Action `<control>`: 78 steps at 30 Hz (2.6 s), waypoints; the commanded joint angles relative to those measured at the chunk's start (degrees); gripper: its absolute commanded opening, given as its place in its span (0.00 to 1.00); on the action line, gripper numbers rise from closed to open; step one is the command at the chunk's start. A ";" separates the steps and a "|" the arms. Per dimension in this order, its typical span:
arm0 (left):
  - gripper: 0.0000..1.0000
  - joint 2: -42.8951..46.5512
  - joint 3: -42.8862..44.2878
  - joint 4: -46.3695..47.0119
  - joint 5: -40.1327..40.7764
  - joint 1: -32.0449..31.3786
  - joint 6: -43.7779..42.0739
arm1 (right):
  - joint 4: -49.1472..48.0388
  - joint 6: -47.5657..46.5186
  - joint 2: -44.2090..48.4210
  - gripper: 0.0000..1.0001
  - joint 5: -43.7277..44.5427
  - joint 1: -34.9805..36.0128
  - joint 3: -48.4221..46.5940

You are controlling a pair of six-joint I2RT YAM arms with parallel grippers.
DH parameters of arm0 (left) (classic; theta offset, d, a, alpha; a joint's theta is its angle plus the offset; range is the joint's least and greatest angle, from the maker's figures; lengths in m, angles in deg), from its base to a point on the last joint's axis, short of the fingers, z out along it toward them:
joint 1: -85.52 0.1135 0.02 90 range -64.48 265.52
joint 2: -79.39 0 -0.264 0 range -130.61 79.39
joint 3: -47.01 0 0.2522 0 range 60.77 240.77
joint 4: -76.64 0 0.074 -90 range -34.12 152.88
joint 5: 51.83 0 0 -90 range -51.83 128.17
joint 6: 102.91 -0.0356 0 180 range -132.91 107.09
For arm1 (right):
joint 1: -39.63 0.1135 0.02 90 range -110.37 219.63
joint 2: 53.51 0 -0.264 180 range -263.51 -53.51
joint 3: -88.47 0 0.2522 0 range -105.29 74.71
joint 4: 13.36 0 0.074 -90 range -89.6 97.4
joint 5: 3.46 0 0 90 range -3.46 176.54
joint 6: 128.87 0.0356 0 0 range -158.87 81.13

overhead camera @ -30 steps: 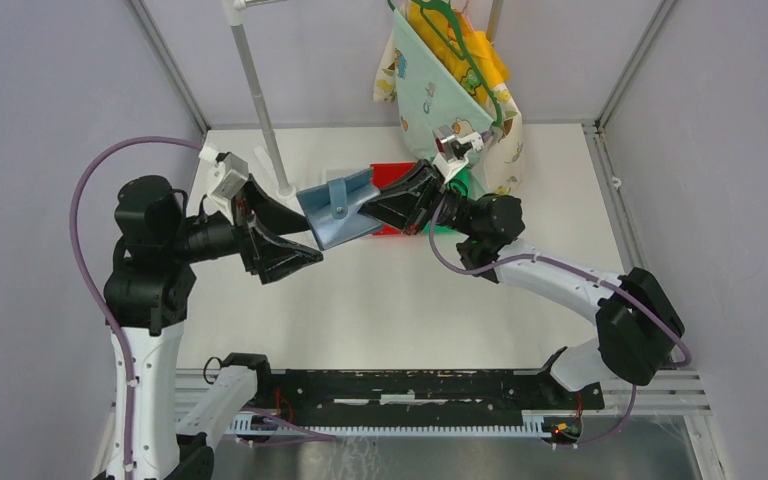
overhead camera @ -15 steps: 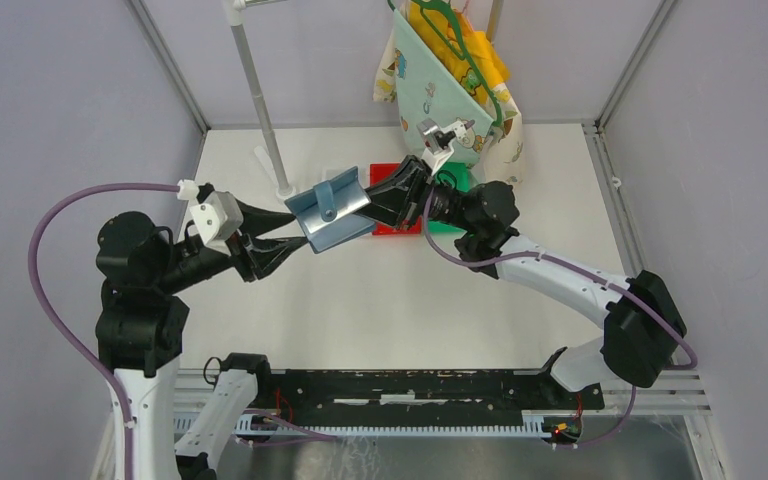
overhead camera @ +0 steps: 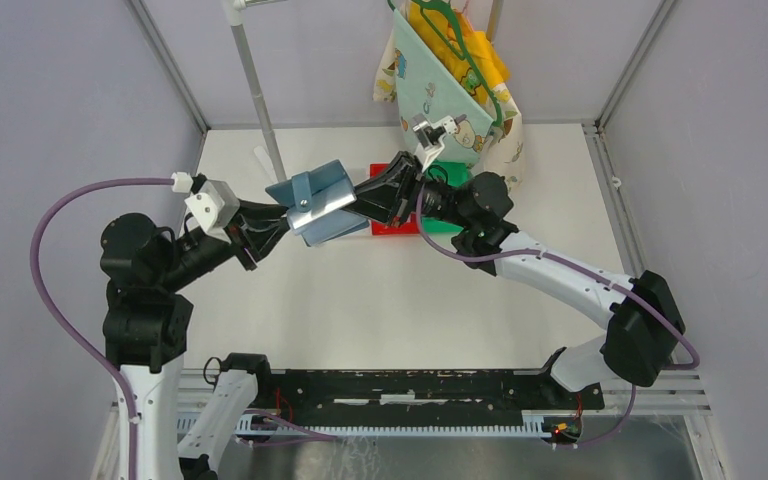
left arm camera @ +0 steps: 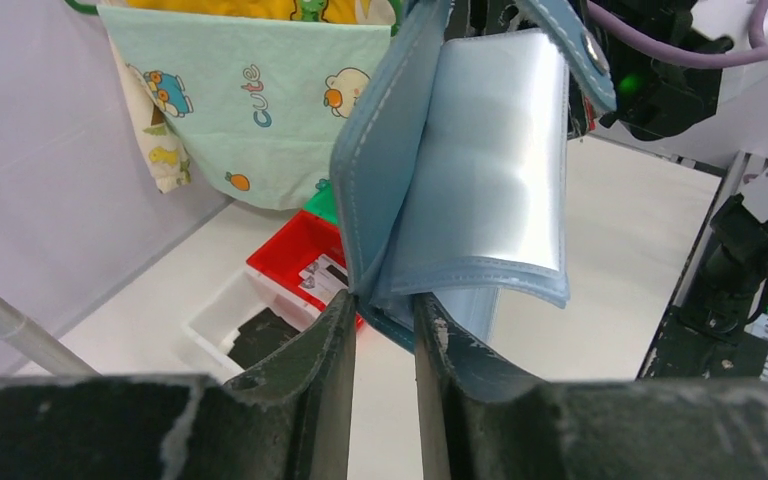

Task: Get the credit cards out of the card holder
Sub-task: Open the card holder at the center of the board.

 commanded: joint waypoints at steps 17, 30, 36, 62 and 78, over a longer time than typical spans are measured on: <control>0.32 -1.60 -6.07 20.90 -7.76 -0.52 33.63 | 3.27 -1.15 -2.08 0.14 -4.91 5.16 -2.63; 0.02 -2.35 -6.37 23.46 -1.90 -0.52 45.27 | -17.57 7.68 -0.56 0.52 -7.98 5.07 6.23; 0.02 -1.66 -6.42 23.10 -2.51 -0.51 46.74 | -19.15 8.93 0.18 0.19 -4.71 3.83 7.77; 0.09 -2.75 -3.72 24.54 0.05 -0.51 47.36 | -6.04 2.43 1.30 0.14 -5.74 3.87 5.17; 0.02 -7.23 1.80 20.80 -3.10 -0.51 51.65 | -21.23 7.16 4.80 0.30 -10.16 -1.35 13.56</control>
